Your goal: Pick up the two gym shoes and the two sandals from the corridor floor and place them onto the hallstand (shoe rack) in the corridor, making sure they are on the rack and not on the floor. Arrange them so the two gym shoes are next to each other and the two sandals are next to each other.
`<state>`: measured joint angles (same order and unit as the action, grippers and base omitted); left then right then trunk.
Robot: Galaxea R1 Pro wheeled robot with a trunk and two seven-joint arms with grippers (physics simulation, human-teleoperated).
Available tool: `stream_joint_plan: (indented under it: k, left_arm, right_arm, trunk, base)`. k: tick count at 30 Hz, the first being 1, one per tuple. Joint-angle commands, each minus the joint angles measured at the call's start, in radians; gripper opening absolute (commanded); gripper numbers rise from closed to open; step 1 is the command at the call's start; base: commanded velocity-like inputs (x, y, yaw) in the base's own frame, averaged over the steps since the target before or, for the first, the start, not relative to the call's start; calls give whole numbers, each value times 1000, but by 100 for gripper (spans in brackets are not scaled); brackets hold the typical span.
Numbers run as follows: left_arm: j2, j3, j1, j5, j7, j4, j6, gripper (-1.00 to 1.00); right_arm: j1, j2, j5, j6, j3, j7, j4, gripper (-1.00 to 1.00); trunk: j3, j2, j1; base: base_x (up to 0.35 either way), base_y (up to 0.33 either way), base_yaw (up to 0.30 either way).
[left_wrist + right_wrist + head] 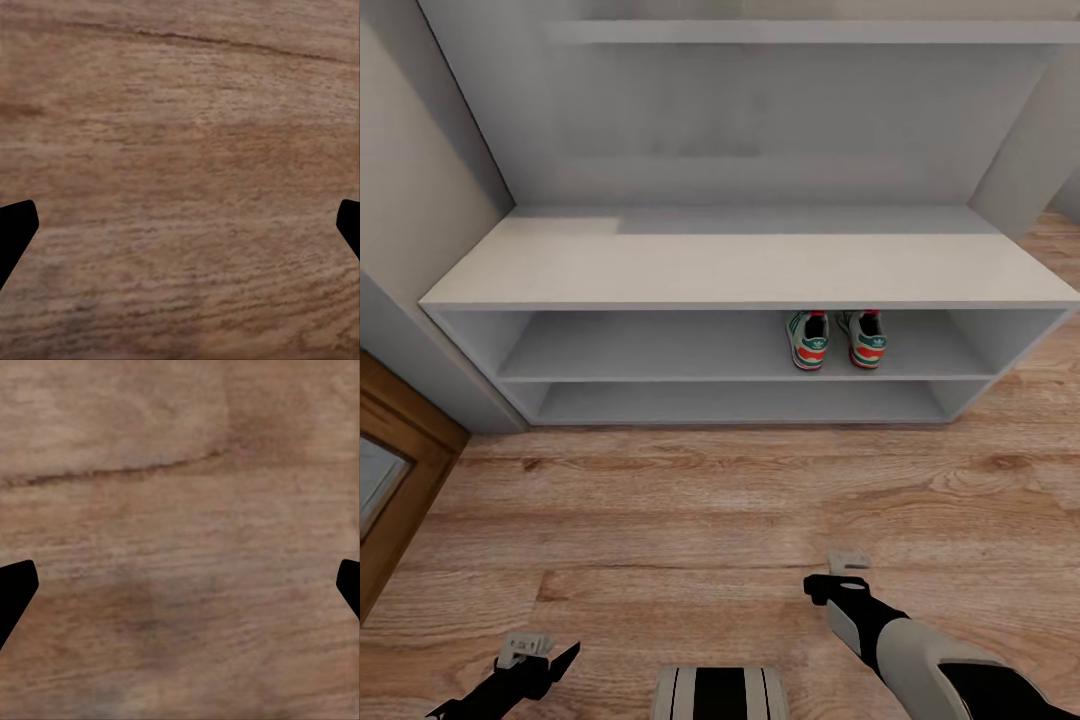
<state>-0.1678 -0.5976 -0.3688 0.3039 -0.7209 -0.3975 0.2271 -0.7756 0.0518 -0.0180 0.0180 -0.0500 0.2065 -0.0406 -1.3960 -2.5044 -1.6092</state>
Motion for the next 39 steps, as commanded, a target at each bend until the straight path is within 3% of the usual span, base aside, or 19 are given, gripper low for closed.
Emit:
stream_joint_plan:
  k: [1,13,29,39]
  left_arm:
    - [1,-8,-1,11,-4,1,6,100]
    - [1,-8,-1,11,0,1,6,100]
    - [1,-8,-1,11,0,2,6,100]
    - [1,-8,-1,11,0,2,6,100]
  right_arm:
    - [0,0,-2,2,-5,3,-1,100]
    - [1,2,-2,2,-4,3,-1,100]
    - [1,2,-2,2,-5,3,-1,100]
    - [1,2,-2,2,-5,3,-1,100]
  trunk:
    - [-1,0,0]
    - [-1,0,0]
    - [-51,-4,-7]
    - [-35,-4,-7]
  base:
    - [0,0,0]
    - [0,0,0]
    - [0,0,0]
    - [0,0,0]
